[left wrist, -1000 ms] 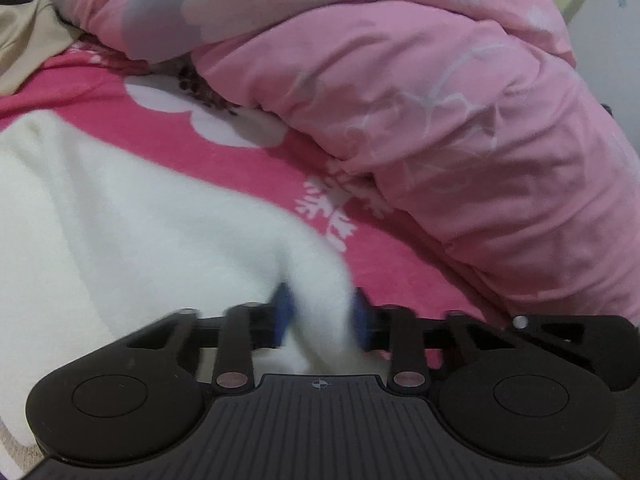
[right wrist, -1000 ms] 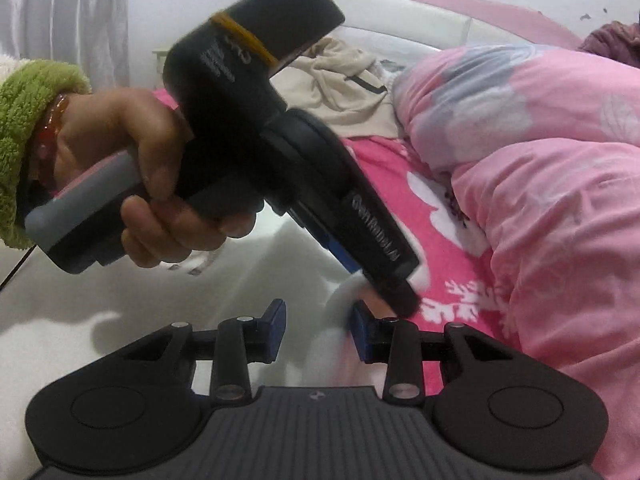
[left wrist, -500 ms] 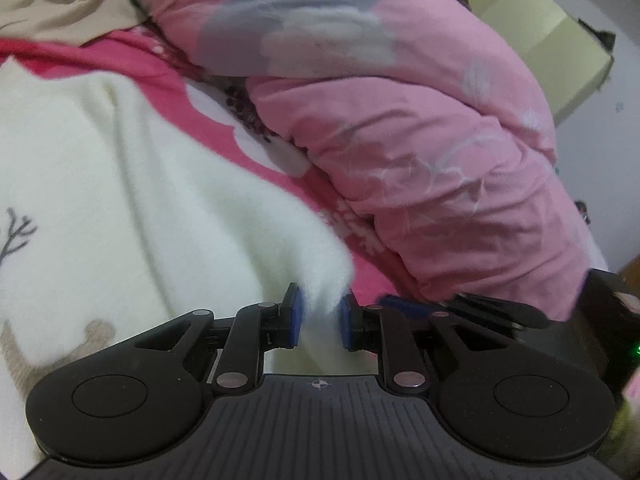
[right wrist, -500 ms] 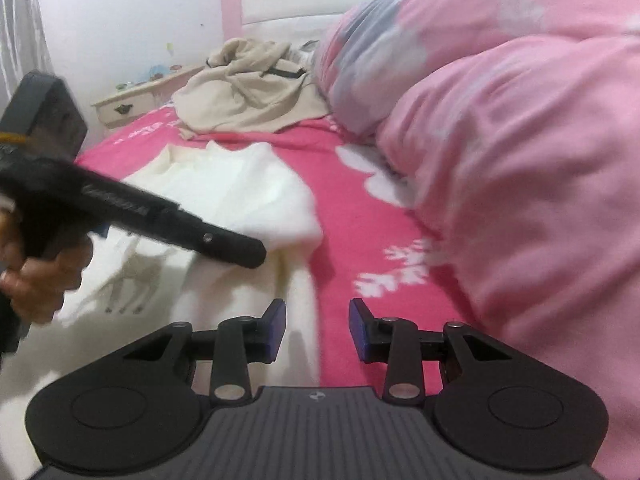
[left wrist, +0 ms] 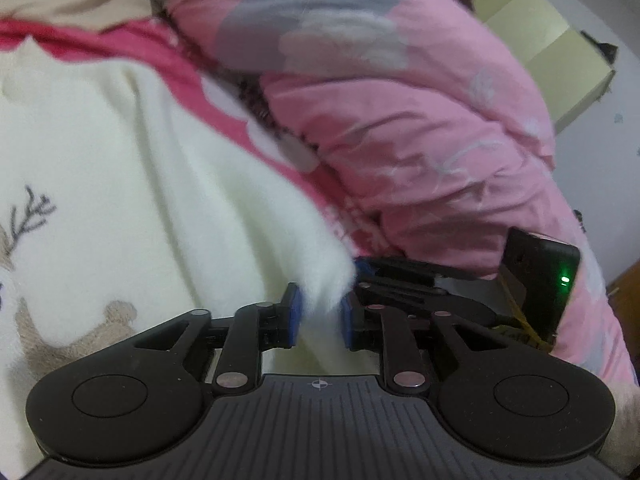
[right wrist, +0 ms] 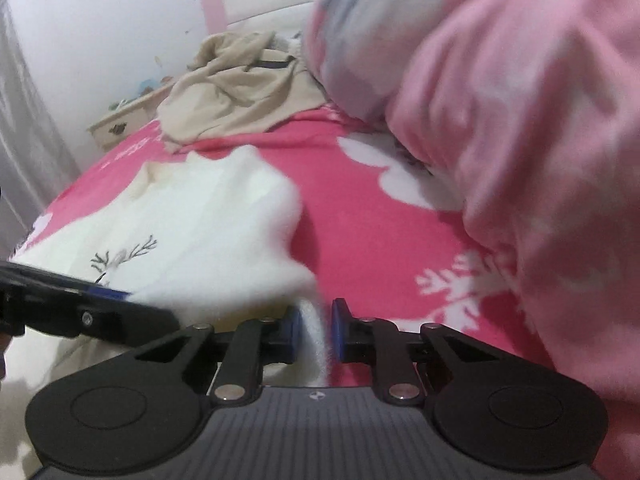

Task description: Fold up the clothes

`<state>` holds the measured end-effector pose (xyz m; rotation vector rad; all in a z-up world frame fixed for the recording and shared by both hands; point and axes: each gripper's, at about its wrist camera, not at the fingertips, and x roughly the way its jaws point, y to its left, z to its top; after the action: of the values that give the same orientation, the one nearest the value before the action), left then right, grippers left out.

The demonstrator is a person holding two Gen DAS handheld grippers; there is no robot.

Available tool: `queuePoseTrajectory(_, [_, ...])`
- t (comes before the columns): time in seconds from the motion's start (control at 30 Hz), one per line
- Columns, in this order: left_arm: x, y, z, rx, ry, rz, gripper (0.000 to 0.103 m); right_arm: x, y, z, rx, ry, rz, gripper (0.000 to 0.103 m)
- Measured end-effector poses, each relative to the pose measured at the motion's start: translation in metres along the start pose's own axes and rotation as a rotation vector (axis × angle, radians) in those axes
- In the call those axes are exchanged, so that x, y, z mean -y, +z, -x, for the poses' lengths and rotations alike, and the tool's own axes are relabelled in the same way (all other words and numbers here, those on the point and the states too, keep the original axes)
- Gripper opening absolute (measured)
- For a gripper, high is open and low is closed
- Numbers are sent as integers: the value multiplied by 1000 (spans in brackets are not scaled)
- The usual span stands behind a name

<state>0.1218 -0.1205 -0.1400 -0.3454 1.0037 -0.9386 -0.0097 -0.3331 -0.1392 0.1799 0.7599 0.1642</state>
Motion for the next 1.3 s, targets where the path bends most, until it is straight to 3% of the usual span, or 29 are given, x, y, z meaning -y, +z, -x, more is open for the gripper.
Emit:
queuePoseTrajectory(0.07, [-6,3,3,-10,-16,48,28,4,-1,0,3,8,-12,17])
queuePoseTrajectory(0.1, [-9,6,7,-6,-31,73,35,7,-1,0,3,19,-28,17])
queuePoseTrajectory(0.17, [-17,8,20,38,-29,100,40,15,-2,0,-2,37,-59,20])
queuePoseTrajectory(0.33, [-45,15,32,74,103,183,41,31,-3,0,-8,74,-120,23])
queuePoseTrajectory(0.57, [-30,10,5,54,226,69,40,32,-5,-1,-5,77,-127,23])
queuePoseTrajectory(0.6, [-27,9,1,55,239,50,38,32,-5,-1,-5,76,-126,23])
queuePoseTrajectory(0.73, [-15,5,-4,67,273,-26,5,32,-4,-2,-3,74,-126,23])
queuePoseTrajectory(0.93, [-13,5,21,117,296,5,3,29,-3,-1,3,67,-99,23])
queuePoseTrajectory(1.13, [-25,-3,30,89,363,7,3,26,-4,-3,8,58,-60,25])
queuePoseTrajectory(1.3, [-19,-10,20,83,421,-96,4,10,-8,-1,24,-28,93,42])
